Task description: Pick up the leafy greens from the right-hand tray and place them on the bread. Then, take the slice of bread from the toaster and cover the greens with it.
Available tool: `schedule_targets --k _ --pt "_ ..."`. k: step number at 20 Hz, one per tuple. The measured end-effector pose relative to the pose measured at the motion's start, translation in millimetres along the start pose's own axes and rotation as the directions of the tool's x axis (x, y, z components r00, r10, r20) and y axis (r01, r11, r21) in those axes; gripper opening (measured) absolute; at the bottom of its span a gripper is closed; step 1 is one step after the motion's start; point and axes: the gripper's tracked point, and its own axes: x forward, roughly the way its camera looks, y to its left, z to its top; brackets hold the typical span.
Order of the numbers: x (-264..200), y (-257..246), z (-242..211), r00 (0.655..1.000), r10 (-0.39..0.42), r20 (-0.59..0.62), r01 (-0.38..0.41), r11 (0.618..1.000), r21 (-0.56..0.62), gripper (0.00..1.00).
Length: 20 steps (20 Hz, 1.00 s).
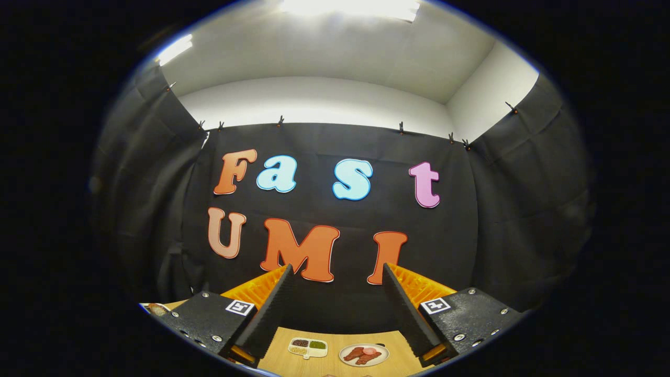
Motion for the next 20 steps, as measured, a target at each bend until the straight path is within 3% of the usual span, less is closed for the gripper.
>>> schedule_targets --k 7,13,17,20 --pt "2.9 -5.9 -60.1 0.992 0.008 -0.127 -0.007 1.0 0.007 0.99" --pt "3.1 -3.4 -134.0 0.943 0.044 -0.329 -0.028 0.998 0.053 0.99" --pt "-11.5 6.9 -196.5 0.863 0.095 -0.496 -0.073 0.995 0.065 1.0" --pt "-36.7 28.1 -248.6 0.725 0.193 -0.661 -0.154 0.981 0.118 1.0"
